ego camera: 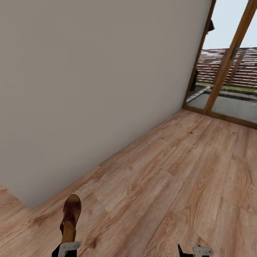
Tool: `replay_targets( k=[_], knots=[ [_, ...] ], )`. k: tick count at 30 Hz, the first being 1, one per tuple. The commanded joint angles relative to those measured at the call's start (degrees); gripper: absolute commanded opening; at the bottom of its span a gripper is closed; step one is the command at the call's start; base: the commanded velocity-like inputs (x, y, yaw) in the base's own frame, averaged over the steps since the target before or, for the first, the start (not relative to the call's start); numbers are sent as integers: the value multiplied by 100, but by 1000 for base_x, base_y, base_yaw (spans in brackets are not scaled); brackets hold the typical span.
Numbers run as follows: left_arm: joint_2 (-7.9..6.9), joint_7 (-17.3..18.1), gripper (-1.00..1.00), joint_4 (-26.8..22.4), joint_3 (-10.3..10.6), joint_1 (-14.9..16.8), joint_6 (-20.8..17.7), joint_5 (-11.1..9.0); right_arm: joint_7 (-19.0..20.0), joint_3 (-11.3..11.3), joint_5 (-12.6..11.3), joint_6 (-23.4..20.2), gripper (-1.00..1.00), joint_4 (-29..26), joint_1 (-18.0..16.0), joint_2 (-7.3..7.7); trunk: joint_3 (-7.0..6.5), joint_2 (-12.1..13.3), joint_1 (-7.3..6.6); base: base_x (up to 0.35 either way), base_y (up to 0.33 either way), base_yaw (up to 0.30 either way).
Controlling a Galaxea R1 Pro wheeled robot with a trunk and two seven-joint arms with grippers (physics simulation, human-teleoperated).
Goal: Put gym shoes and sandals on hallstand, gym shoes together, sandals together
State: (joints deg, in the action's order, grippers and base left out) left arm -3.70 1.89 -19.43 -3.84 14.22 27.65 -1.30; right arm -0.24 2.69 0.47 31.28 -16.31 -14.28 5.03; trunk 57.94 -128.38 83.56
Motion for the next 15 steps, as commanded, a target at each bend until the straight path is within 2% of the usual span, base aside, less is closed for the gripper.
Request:
replay_targets(
  k=[1, 15],
  knots=[
    [1, 16, -100, 0, -22, 1, 12, 7, -2, 12, 6, 18, 100, 8, -5, -2, 4, -2, -1, 0, 0, -299],
    [1, 17, -100, 0, -20, 1, 12, 7, -2, 12, 6, 16, 100, 14, -5, -2, 4, -2, -1, 0, 0, -299]
  ],
)
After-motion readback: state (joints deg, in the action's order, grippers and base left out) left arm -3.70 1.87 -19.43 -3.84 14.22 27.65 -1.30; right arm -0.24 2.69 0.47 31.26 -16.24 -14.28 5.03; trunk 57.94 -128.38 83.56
